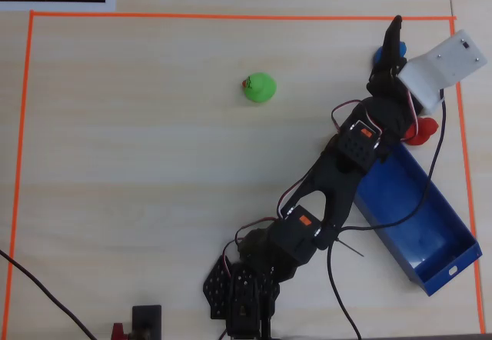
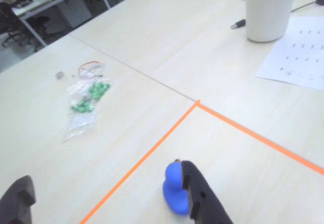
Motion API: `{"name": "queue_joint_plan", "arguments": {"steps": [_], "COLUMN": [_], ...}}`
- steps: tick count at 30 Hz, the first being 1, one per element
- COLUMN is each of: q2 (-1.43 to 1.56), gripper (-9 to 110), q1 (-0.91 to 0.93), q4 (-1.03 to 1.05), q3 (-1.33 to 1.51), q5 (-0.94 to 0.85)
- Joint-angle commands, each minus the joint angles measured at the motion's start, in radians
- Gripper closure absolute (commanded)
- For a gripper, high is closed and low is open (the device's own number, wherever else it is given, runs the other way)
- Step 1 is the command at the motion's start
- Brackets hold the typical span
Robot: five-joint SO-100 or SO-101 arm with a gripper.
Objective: Grasp blue duck and put it into box.
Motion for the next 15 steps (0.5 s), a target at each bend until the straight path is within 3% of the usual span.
{"name": "queue_joint_plan", "arguments": {"steps": [1,15], "q2": [-0.100,-0.488], "gripper": [62,61], "q1": [0.017,0.031], "q4": [-0.041,-0.021], "q3": [-0.184,-0.525], "q5": [-0.009,-0.072]}}
